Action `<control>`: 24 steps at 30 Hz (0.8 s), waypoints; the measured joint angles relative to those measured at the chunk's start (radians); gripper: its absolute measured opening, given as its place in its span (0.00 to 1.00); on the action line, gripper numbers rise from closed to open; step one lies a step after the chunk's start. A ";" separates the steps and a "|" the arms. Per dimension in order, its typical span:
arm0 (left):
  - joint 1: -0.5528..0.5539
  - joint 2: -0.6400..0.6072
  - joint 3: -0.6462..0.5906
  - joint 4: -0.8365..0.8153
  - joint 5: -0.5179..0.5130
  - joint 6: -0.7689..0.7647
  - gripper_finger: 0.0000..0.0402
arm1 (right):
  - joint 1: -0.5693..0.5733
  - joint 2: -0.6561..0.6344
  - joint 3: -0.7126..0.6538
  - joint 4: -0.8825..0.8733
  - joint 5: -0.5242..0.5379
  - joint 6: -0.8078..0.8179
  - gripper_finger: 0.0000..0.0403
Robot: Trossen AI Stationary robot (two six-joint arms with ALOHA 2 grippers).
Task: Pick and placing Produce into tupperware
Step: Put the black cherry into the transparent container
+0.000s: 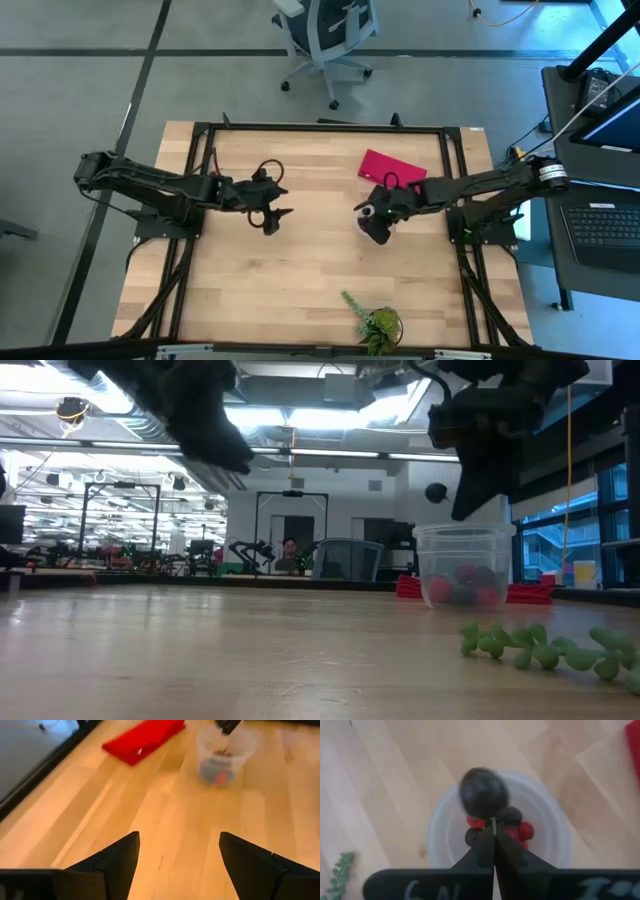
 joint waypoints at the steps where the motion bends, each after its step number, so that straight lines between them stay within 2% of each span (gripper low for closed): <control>1: 0.000 0.000 -0.001 -0.013 -0.001 -0.004 0.66 | 0.000 0.008 0.000 0.000 -0.007 0.000 0.00; 14: 0.000 0.000 -0.001 -0.012 -0.001 -0.005 0.66 | 0.000 0.129 0.000 0.000 -0.046 0.000 0.00; 24: 0.000 0.000 -0.001 -0.015 -0.001 -0.005 0.66 | 0.000 0.164 0.000 0.002 -0.059 0.000 0.01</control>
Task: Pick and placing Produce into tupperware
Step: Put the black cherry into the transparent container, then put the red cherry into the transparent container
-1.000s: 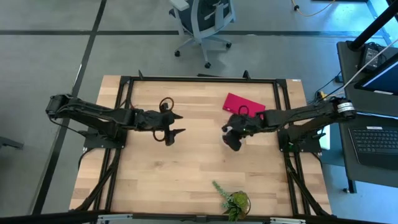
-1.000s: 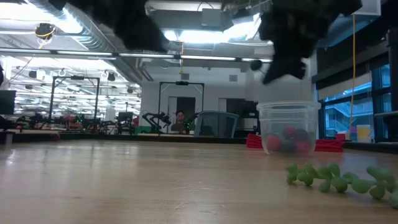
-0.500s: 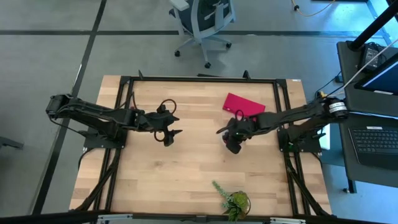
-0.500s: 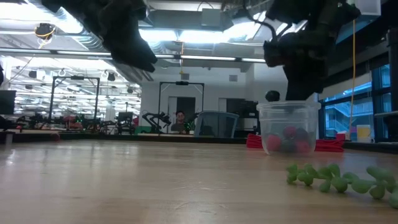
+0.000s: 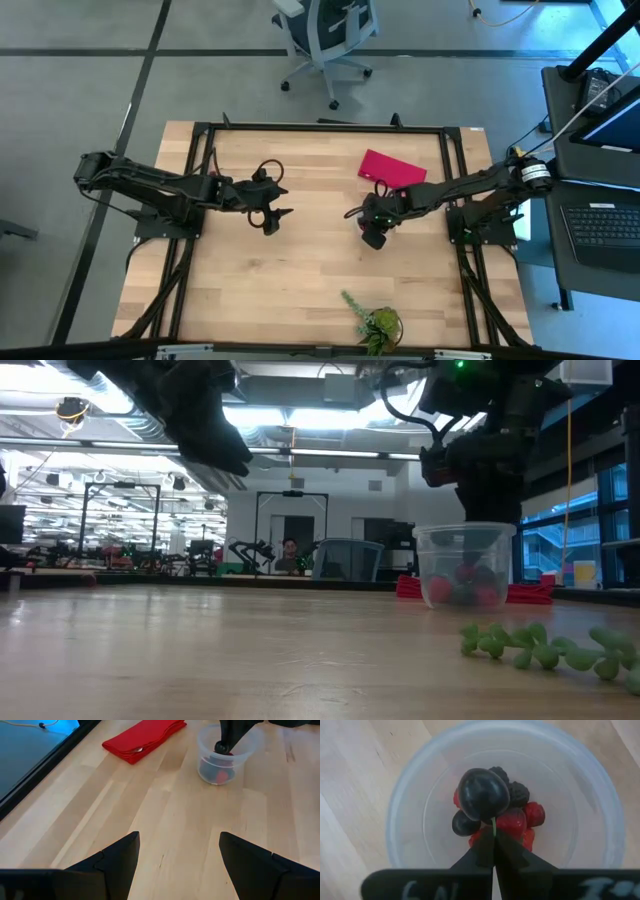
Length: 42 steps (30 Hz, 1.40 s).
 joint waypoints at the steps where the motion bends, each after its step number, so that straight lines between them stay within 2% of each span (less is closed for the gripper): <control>1: 0.000 0.000 0.000 0.000 0.000 0.000 0.66 | 0.000 0.000 0.000 0.001 0.000 0.001 0.02; 14: 0.000 0.000 0.000 0.000 0.000 0.000 0.66 | 0.000 0.000 0.003 0.016 0.000 0.000 0.22; 19: 0.000 0.000 0.000 -0.005 0.005 0.000 0.66 | 0.000 -0.014 0.104 -0.090 0.004 -0.011 0.31; 24: 0.000 0.000 0.000 -0.079 0.011 0.000 0.66 | 0.030 -0.059 0.242 -0.200 0.091 -0.084 0.35; 28: 0.009 0.000 0.001 -0.134 0.016 -0.067 0.66 | 0.057 -0.093 0.280 -0.217 0.173 -0.167 0.35; 31: 0.076 0.000 0.040 -0.268 0.054 -0.158 0.66 | 0.062 -0.103 0.279 -0.209 0.227 -0.187 0.35; 34: 0.162 0.012 0.096 -0.441 0.048 -0.253 0.66 | 0.057 -0.105 0.270 -0.203 0.268 -0.189 0.35; 39: 0.299 0.043 0.173 -0.693 0.019 -0.266 0.66 | 0.051 -0.097 0.269 -0.199 0.277 -0.205 0.35; 42: 0.392 0.076 0.200 -0.778 0.027 -0.280 0.66 | 0.051 -0.095 0.269 -0.174 0.278 -0.224 0.35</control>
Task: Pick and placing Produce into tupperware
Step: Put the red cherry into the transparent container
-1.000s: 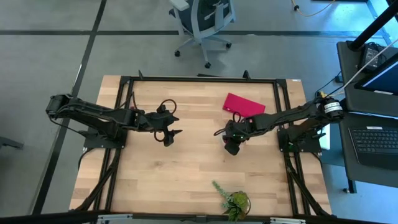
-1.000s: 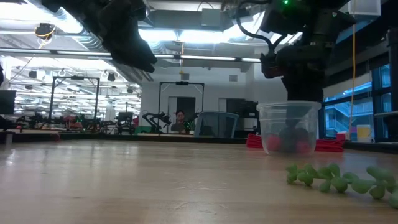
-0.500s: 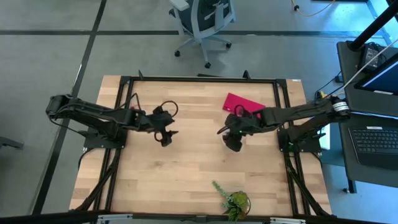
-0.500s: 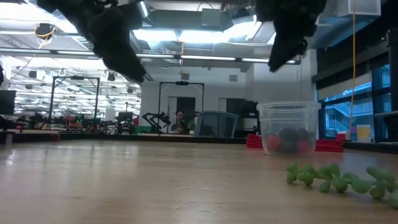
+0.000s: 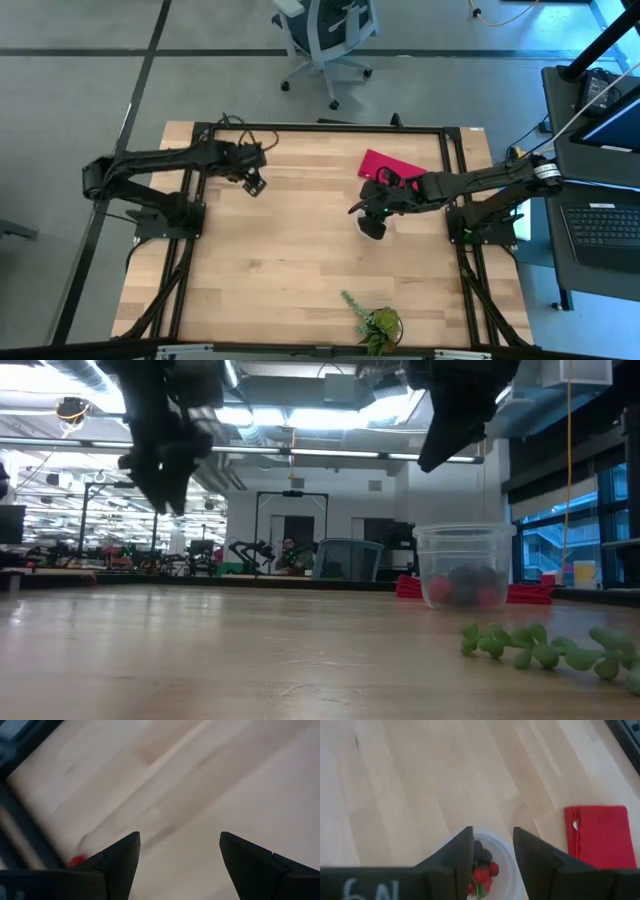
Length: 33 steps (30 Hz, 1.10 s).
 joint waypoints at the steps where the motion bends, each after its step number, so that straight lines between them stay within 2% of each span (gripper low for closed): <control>1: 0.033 0.011 0.003 -0.019 0.000 0.003 0.66 | 0.000 0.000 0.000 0.004 0.000 -0.013 0.35; 8: 0.216 0.123 0.004 -0.094 0.001 0.064 0.66 | 0.000 0.001 0.000 0.070 0.001 -0.067 0.35; 16: 0.287 0.278 0.004 -0.111 0.002 0.251 0.66 | 0.000 0.005 0.000 0.075 0.001 -0.070 0.35; 25: 0.336 0.446 0.003 -0.167 -0.001 0.199 0.66 | 0.000 0.055 0.000 0.084 0.001 -0.076 0.35; 33: 0.395 0.474 0.003 -0.199 -0.011 0.176 0.66 | 0.000 0.111 0.000 0.085 0.001 -0.101 0.35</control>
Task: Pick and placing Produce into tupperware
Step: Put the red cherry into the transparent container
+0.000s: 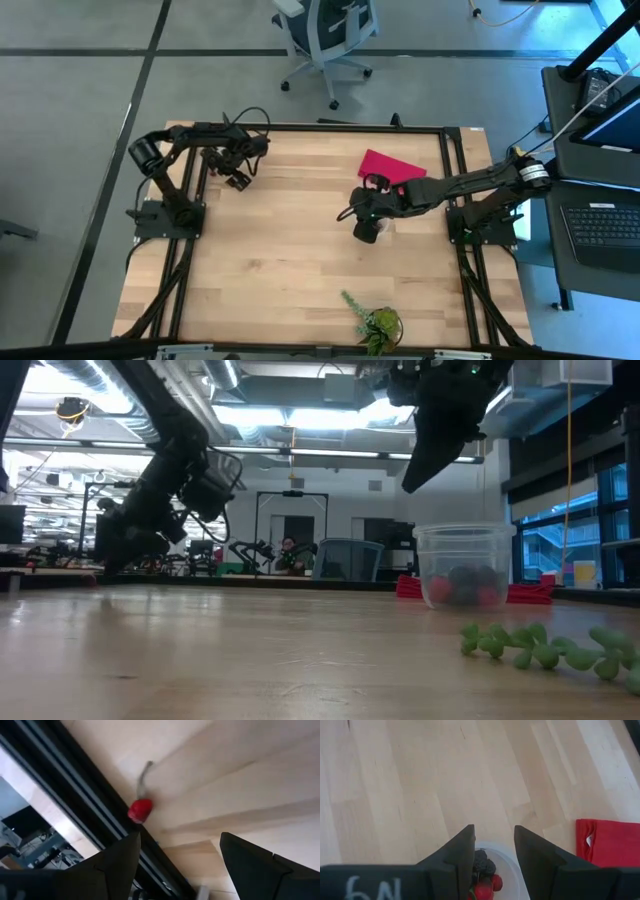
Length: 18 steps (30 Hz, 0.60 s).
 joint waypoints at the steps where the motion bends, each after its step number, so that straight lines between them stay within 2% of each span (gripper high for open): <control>1: 0.009 0.000 0.000 0.000 -0.010 0.000 0.66 | 0.000 0.000 0.000 0.000 0.000 0.000 0.35; 11: 0.125 0.000 0.000 0.003 -0.068 -0.026 0.66 | 0.000 -0.002 0.000 0.006 0.000 0.005 0.35; 18: 0.177 0.000 -0.028 0.065 -0.042 -0.018 0.65 | 0.000 -0.002 0.000 0.006 0.000 0.005 0.35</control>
